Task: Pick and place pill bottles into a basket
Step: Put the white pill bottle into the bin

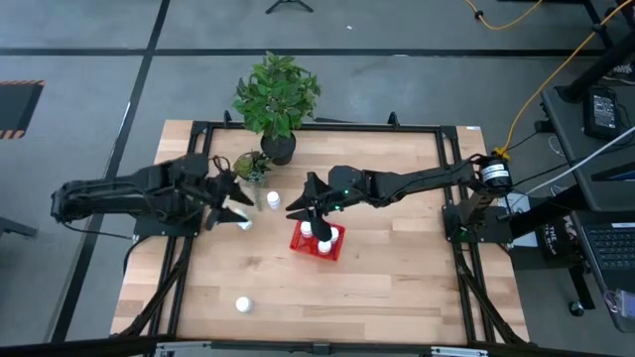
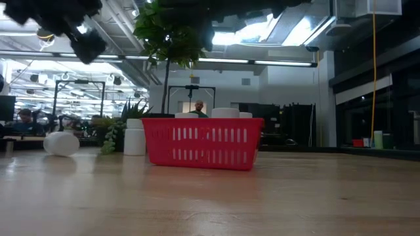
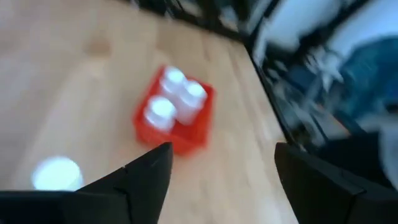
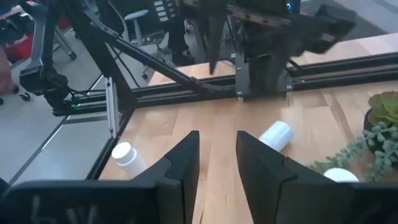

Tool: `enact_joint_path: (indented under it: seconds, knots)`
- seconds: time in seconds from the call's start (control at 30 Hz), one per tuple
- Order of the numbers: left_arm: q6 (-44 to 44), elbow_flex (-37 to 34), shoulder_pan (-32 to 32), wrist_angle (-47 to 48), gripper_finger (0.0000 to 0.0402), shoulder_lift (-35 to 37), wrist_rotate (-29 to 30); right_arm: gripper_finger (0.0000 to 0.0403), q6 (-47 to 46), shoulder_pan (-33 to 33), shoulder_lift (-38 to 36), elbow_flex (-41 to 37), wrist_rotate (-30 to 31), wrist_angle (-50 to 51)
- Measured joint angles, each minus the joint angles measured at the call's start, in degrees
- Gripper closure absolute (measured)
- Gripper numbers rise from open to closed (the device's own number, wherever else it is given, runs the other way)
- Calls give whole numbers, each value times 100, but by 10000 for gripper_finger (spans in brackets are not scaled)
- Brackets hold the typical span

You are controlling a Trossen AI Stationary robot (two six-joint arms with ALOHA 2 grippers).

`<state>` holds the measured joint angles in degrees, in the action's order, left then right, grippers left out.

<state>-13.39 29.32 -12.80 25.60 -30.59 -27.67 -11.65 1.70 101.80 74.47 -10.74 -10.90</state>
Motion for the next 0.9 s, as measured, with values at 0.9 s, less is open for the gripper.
enact_joint_path:
  seconds: [0.9]
  knots:
    - [1373, 1322, -7, 3851, 20, -2723, 734, 295, -23, 131, 0, 75, 9, -2]
